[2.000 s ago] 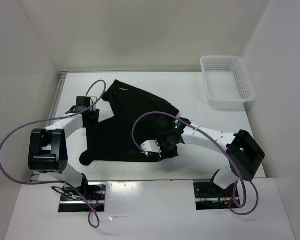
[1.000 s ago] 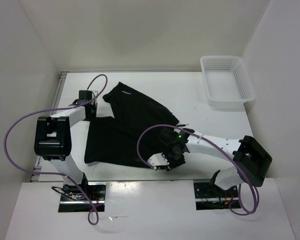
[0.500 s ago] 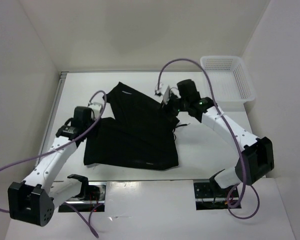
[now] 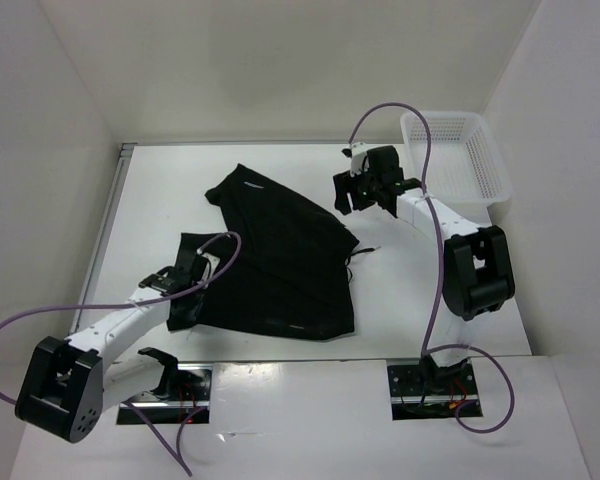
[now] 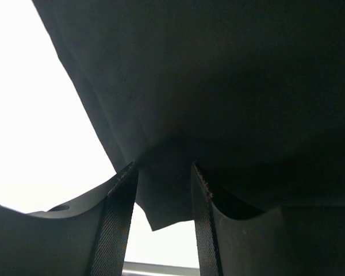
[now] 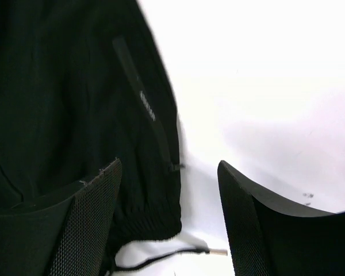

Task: Fold and stack the shorts
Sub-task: Fold the shorts

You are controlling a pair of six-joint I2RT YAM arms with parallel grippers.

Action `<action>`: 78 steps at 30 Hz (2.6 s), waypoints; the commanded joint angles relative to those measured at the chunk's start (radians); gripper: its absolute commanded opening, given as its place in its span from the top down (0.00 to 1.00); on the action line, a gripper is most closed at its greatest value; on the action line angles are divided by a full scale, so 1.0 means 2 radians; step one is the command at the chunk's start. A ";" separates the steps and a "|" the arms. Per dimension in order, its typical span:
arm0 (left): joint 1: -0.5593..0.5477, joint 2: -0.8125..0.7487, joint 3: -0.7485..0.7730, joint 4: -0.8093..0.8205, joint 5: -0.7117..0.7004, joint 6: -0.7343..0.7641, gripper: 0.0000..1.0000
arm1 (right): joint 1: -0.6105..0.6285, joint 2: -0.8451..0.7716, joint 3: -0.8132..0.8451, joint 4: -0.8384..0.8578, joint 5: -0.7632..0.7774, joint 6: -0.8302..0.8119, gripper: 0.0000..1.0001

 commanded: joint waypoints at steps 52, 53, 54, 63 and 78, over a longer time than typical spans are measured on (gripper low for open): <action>0.114 0.496 0.539 0.096 0.074 0.000 0.95 | -0.008 0.052 -0.061 0.052 -0.015 -0.010 0.30; 0.114 0.489 0.529 0.096 0.074 0.000 0.98 | -0.008 0.052 -0.065 0.052 -0.015 -0.023 0.30; 0.120 0.479 0.519 0.090 0.068 0.000 0.98 | -0.003 0.052 -0.066 0.047 -0.020 -0.029 0.30; 0.130 0.366 0.420 0.028 0.045 0.000 0.38 | 0.011 0.047 -0.066 0.042 -0.031 -0.074 0.34; 0.105 0.587 0.766 0.029 0.133 0.000 0.28 | 0.011 0.074 -0.033 0.028 -0.037 -0.128 0.35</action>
